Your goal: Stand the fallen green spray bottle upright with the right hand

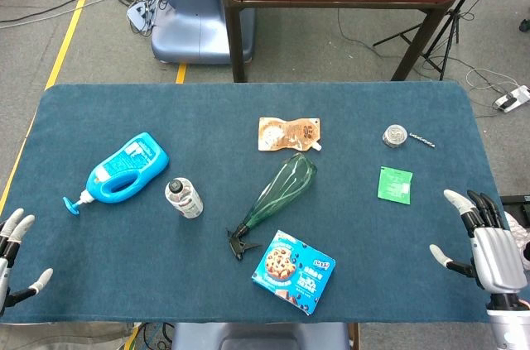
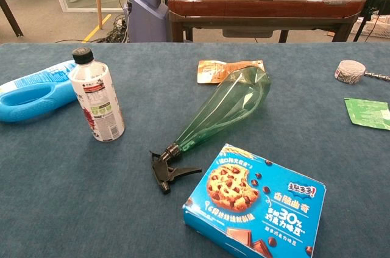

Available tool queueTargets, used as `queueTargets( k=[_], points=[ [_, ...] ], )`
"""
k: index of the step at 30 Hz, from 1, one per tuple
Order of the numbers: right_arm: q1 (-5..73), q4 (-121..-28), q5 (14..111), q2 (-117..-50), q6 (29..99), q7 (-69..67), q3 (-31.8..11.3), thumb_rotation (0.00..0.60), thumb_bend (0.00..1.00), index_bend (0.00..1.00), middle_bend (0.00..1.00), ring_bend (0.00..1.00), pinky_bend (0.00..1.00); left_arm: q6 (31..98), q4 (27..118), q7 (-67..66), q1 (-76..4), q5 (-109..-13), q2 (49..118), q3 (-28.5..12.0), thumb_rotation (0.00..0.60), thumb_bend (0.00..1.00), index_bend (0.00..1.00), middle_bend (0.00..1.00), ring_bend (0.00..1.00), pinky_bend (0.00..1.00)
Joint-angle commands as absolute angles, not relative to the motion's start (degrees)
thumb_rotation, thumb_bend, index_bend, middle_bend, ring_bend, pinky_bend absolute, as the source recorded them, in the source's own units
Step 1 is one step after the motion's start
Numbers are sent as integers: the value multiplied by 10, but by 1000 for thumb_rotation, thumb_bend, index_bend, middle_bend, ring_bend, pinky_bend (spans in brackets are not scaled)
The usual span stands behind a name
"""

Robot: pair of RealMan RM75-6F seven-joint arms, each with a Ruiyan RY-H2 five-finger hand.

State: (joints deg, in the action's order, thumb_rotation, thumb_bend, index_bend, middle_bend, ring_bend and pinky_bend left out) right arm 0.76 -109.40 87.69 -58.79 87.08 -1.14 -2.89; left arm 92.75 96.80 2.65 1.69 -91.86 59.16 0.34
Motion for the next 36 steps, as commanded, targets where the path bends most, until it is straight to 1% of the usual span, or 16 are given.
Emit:
queueTargets(
  k=[1, 9, 14, 20, 25, 32, 36],
  points=[
    [9, -1091, 881, -588, 869, -14, -27, 600, 174, 148, 188, 42, 21, 927, 968, 26, 17, -919, 591, 4, 600, 255, 69, 0, 56, 20],
    [16, -1087, 899, -582, 863, -19, -24, 600, 173, 148, 188, 42, 21, 929, 971, 23, 18, -919, 591, 4, 600, 255, 69, 0, 56, 20],
    [42, -1093, 922, -565, 829, 2, -23, 600, 173, 148, 188, 42, 21, 931, 971, 25, 19, -920, 590, 4, 600, 255, 69, 0, 56, 20],
    [120, -1124, 950, -539, 736, 52, -44, 600, 173, 148, 188, 42, 21, 938, 969, 28, 24, -922, 590, 6, 600, 255, 69, 0, 56, 20],
    [209, -1133, 928, -545, 626, 71, -76, 600, 173, 148, 188, 42, 21, 943, 965, 30, 29, -923, 589, 9, 600, 255, 69, 0, 56, 20],
    [331, -1097, 856, -600, 489, 110, -120, 600, 173, 149, 188, 42, 21, 949, 960, 35, 36, -917, 588, 10, 600, 255, 69, 0, 56, 20],
    [390, -1053, 822, -642, 433, 151, -132, 600, 174, 151, 189, 42, 21, 950, 958, 35, 39, -917, 589, 11, 600, 255, 69, 0, 56, 20]
  ],
)
